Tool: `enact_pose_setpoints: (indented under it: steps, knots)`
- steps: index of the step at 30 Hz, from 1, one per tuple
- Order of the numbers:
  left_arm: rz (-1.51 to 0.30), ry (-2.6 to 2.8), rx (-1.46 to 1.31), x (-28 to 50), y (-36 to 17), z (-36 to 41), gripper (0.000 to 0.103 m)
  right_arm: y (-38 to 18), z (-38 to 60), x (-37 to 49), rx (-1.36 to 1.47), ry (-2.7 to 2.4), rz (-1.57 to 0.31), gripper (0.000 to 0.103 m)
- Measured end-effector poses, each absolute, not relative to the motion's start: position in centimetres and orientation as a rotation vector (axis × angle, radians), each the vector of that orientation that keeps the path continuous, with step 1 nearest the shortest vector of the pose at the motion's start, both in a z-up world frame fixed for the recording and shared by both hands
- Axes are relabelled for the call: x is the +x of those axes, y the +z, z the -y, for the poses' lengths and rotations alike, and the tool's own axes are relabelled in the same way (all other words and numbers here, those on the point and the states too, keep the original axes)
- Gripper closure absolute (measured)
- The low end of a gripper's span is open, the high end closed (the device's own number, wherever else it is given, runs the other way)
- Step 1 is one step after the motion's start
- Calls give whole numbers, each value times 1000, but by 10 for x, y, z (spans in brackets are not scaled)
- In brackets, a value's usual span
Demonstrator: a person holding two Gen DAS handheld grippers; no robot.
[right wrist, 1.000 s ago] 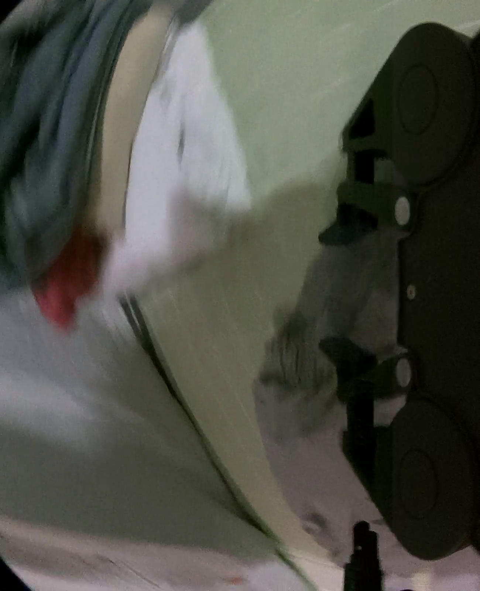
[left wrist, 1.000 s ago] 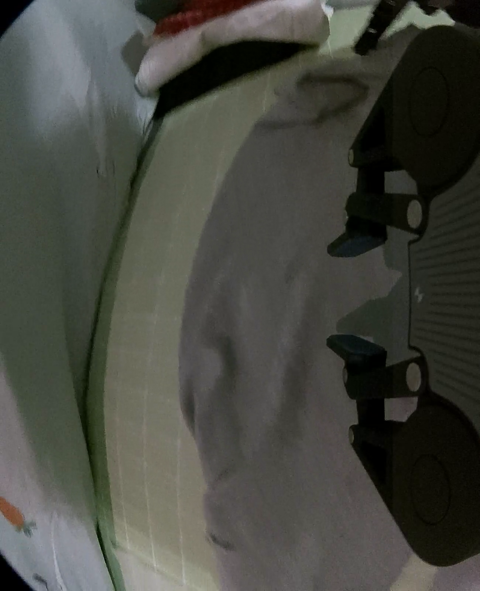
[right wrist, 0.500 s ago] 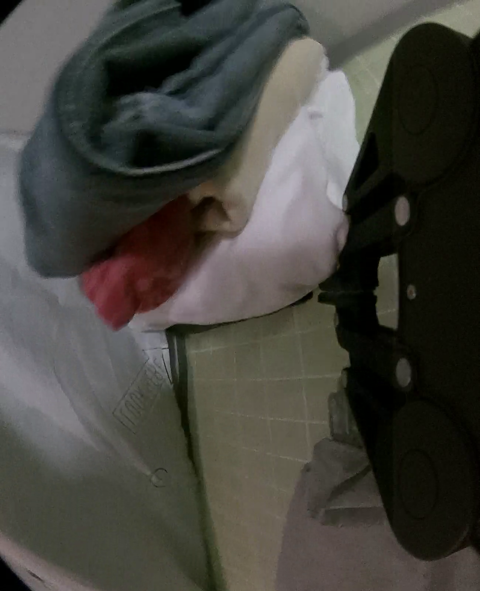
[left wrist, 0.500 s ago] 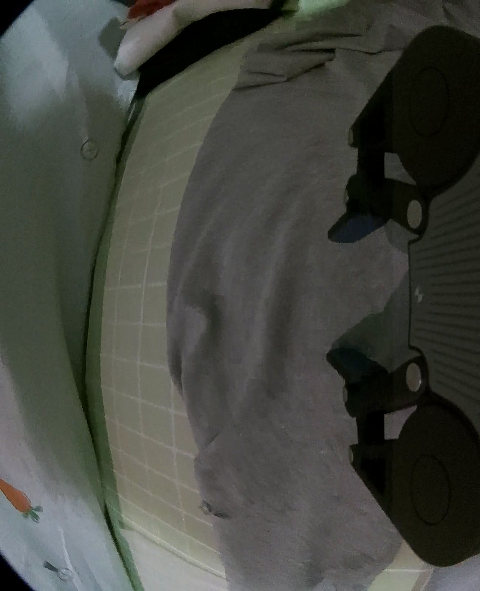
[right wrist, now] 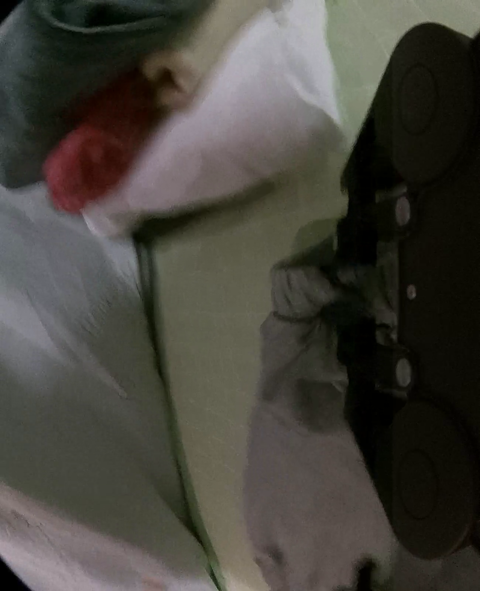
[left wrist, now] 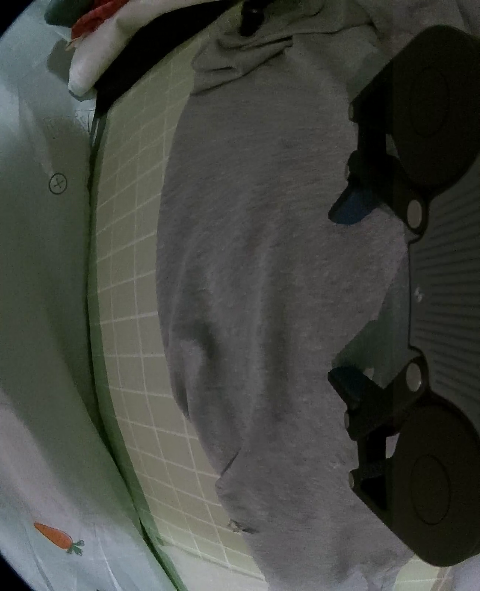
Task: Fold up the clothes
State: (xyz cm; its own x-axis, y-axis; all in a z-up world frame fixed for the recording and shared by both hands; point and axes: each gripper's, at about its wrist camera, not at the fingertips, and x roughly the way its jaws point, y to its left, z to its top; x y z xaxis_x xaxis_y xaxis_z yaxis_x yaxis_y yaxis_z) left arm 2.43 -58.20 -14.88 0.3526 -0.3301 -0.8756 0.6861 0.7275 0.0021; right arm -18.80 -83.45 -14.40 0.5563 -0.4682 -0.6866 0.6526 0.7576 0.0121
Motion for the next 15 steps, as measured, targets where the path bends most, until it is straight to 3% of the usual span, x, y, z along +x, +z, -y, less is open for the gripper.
enact_pose_setpoints:
  steps: [4,7,9,11,15]
  knots:
    - [-1007,-687,409,23,-150,582,14,-145,863,-178,272,-850,-715,87]
    - [-1006,-689,412,23,-151,583,12,-144,855,-178,280,-814,-709,66]
    - [-1009,-686,409,24,-150,584,12,-137,841,-190,274,-790,-685,37]
    - [-1015,-681,400,24,-149,583,12,-131,825,-210,285,-782,-657,26]
    - [-1039,-665,321,26,-143,574,12,-126,798,-251,346,-824,-638,25]
